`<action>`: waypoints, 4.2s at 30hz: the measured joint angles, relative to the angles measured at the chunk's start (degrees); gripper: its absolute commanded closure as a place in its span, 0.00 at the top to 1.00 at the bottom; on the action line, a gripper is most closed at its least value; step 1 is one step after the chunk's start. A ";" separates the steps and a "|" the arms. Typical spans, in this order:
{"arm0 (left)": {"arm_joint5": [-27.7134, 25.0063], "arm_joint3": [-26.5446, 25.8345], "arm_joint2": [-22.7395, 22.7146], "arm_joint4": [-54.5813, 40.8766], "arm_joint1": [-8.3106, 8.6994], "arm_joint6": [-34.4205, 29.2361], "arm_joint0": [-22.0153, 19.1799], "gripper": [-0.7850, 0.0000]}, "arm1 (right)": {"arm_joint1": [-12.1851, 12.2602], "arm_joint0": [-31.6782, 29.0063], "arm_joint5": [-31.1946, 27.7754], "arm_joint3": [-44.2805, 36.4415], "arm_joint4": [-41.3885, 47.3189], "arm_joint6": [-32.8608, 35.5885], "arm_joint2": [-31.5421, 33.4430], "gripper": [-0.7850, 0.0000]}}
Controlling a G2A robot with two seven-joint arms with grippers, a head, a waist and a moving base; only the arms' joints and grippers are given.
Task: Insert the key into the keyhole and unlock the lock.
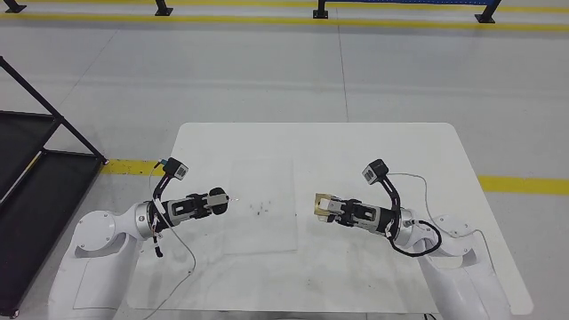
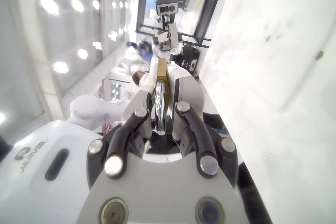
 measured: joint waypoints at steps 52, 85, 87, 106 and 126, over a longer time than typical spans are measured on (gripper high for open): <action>-11.31 -4.73 26.16 10.68 -1.19 23.24 -5.51 0.00 | 0.00 0.00 0.01 0.00 0.00 0.00 0.00 0.00; -11.73 -0.65 30.07 7.76 -0.52 24.35 -8.93 0.00 | 0.00 0.00 0.01 0.00 0.00 0.00 0.00 0.00; -11.72 -0.55 30.23 7.65 -0.49 24.37 -9.07 0.00 | 0.00 0.00 0.01 0.00 0.00 0.00 0.00 0.00; -11.93 -0.36 31.67 7.46 -0.05 24.43 -9.96 0.00 | 0.00 0.00 0.01 0.00 0.00 0.00 0.00 0.00; -9.03 -3.51 24.14 3.42 2.12 17.95 -8.18 0.00 | 0.00 0.00 0.01 0.00 0.00 0.00 0.00 0.00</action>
